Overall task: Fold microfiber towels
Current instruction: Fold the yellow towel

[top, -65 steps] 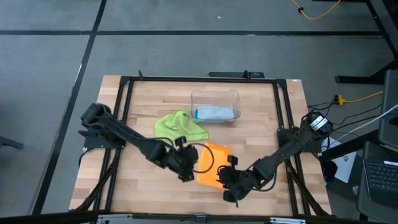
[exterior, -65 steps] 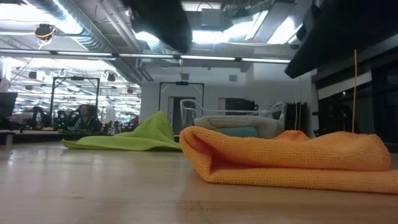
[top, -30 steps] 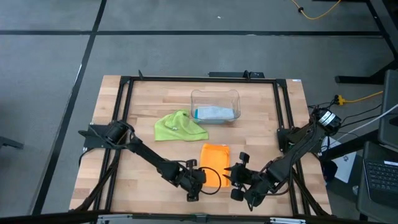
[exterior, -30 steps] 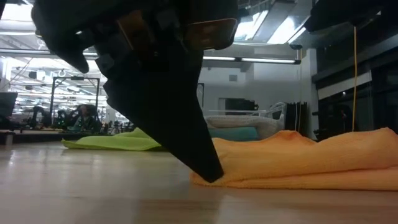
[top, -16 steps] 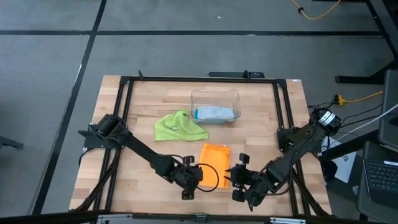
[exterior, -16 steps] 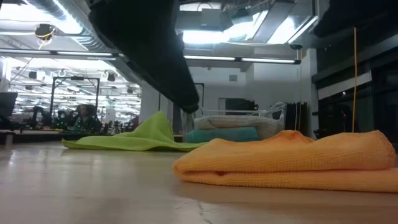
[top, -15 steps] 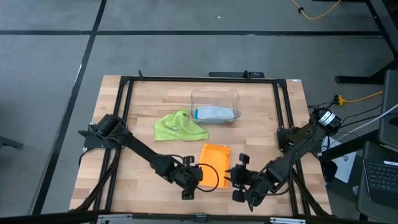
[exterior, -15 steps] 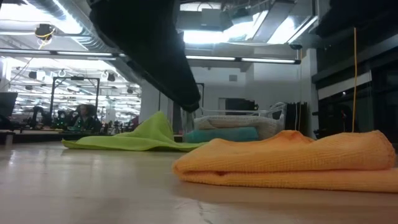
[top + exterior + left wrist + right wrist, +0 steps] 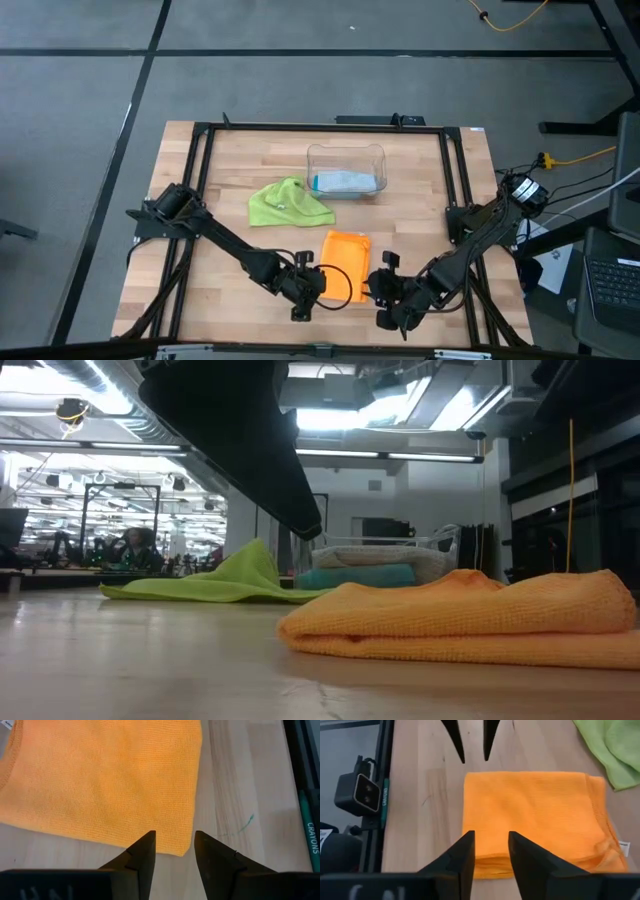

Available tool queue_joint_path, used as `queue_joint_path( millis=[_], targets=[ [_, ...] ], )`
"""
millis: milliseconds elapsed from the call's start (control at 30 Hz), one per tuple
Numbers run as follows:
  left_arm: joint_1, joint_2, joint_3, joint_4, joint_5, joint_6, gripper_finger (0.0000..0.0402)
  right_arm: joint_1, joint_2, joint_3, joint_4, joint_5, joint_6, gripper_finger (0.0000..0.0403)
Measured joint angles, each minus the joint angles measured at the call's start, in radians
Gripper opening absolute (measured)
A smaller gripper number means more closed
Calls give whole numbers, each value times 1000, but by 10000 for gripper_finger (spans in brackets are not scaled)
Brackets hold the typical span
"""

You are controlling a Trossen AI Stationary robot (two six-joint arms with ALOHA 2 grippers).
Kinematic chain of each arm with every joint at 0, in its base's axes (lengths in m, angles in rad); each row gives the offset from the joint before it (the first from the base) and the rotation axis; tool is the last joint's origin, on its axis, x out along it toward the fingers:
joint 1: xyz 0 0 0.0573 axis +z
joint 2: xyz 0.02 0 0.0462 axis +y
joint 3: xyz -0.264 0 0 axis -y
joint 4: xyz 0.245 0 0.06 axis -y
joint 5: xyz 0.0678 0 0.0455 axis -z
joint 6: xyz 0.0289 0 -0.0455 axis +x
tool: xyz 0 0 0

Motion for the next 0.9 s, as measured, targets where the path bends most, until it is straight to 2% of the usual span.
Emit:
queue_joint_path(
  millis=[267,367,567,733,900],
  targets=[
    [0,0,0,0,-1,0,129,-37,62,0,36,-1,0,217],
    [0,0,0,0,-1,0,129,-46,100,0,47,-15,4,239],
    [0,0,1,0,-1,0,129,-46,196,0,57,-17,17,242],
    [0,0,1,0,-1,0,129,-46,268,0,56,-122,46,233],
    [0,0,1,0,-2,0,129,-46,301,3,60,-124,91,229]
  ],
)
